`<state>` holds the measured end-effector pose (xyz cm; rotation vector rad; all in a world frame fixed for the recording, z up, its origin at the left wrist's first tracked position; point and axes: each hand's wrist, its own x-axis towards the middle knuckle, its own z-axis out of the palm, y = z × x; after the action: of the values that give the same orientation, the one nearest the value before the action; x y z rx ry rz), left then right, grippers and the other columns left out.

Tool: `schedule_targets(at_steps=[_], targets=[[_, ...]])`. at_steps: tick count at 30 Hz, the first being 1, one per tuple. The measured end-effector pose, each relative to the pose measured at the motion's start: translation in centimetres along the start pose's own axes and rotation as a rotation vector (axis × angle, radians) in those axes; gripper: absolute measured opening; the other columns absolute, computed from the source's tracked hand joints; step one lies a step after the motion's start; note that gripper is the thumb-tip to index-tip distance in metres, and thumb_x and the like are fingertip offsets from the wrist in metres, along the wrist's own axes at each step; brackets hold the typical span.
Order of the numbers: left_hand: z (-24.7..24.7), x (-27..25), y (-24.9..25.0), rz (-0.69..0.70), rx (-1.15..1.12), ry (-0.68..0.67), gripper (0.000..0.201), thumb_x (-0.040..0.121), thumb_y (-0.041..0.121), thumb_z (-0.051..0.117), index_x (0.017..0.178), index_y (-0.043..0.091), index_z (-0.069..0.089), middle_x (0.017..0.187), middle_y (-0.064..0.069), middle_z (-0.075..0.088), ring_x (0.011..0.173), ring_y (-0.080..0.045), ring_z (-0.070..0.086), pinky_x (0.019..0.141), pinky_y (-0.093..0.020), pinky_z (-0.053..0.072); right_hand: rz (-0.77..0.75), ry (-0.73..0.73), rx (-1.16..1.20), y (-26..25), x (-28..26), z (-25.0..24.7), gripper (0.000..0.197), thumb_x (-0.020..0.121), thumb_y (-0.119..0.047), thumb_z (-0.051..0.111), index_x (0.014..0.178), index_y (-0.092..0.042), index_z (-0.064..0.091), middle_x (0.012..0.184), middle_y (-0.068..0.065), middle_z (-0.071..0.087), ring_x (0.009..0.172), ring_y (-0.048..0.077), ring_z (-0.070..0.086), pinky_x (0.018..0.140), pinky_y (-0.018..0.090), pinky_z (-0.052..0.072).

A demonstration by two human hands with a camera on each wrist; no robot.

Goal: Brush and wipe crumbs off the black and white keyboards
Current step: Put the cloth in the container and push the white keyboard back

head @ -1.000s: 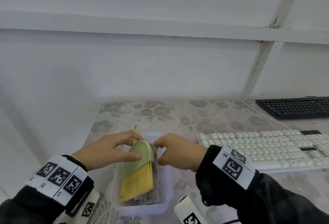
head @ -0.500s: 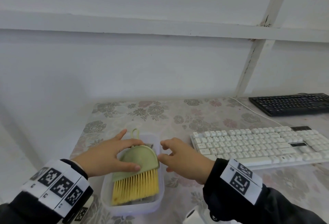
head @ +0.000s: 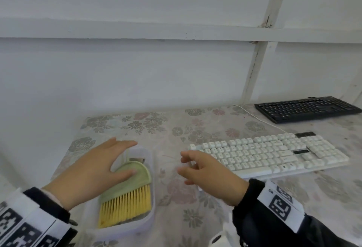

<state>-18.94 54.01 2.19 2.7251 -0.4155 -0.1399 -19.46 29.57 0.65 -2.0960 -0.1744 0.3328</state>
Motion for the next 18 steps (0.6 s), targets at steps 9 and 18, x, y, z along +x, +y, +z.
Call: schedule_targets(at_steps=[9,18], targets=[[0.6,2.2,9.1,-0.027,-0.247,-0.061,0.103,0.037,0.097,0.033,0.131,0.059,0.013,0.120,0.038,0.035,0.084,0.012,0.048,0.074,-0.012,0.041,0.085,0.240,0.066,5.8,-2.2,-11.7,0.052,0.091,-0.029,0.061,0.138,-0.019,0.044,0.123,-0.009,0.053,0.108,0.011,0.058,0.099,0.038,0.048],[4.7,6.1,16.3,-0.104,-0.298,-0.079,0.098,0.063,0.073,0.047,0.144,0.040,0.004,0.145,0.017,0.032,0.120,-0.006,0.042,0.087,-0.017,0.034,0.227,0.408,-0.034,12.4,-4.8,-22.9,0.058,0.087,-0.026,0.066,0.139,-0.015,0.043,0.137,0.001,0.050,0.120,0.016,0.051,0.095,0.029,0.039]])
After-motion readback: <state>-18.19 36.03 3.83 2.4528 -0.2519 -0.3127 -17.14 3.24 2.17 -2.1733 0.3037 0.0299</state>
